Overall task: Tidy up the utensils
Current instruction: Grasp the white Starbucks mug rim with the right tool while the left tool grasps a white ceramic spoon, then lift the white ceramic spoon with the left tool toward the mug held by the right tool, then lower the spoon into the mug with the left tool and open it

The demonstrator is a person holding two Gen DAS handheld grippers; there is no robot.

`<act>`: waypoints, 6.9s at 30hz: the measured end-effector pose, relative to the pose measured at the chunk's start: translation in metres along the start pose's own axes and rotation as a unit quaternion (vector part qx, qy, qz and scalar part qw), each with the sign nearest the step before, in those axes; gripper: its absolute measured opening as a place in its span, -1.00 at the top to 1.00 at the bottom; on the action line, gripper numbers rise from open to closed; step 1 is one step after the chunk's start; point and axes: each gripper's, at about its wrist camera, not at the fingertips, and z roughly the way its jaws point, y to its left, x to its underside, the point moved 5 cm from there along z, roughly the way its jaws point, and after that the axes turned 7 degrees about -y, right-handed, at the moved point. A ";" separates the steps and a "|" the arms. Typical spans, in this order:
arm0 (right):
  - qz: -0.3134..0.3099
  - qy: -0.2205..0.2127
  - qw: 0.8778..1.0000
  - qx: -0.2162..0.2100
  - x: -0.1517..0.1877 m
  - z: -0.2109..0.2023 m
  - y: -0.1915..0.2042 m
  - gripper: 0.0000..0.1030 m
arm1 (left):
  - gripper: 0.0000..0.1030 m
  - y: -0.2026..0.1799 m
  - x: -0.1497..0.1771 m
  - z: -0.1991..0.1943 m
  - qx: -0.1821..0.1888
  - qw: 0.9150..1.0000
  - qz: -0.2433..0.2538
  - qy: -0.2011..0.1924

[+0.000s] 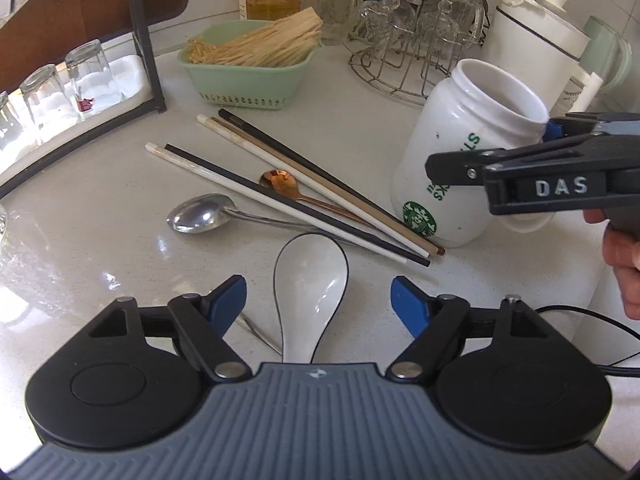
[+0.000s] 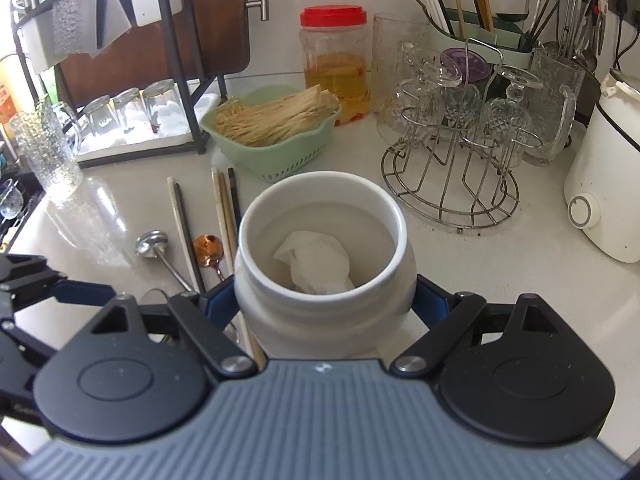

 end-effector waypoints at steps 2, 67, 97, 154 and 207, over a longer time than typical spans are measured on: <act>-0.002 0.004 1.000 -0.001 0.002 -0.003 -0.001 -0.76 | -0.55 -0.001 0.000 0.003 -0.003 1.000 0.004 0.001; -0.005 0.040 0.999 -0.001 0.022 -0.030 0.007 -0.76 | 0.03 0.005 0.005 0.002 -0.032 0.999 -0.023 0.011; -0.016 0.020 1.000 -0.008 0.026 -0.034 0.007 -0.76 | 0.06 0.009 -0.034 -0.085 -0.022 0.992 -0.088 -0.086; -0.067 -0.019 0.994 -0.084 0.030 -0.039 0.007 -0.77 | 0.07 -0.117 -0.153 -0.102 0.027 0.991 -0.041 -0.123; -0.072 -0.043 0.992 -0.099 0.036 -0.044 0.006 -0.77 | -0.05 -0.116 -0.106 -0.047 0.025 0.996 -0.079 0.035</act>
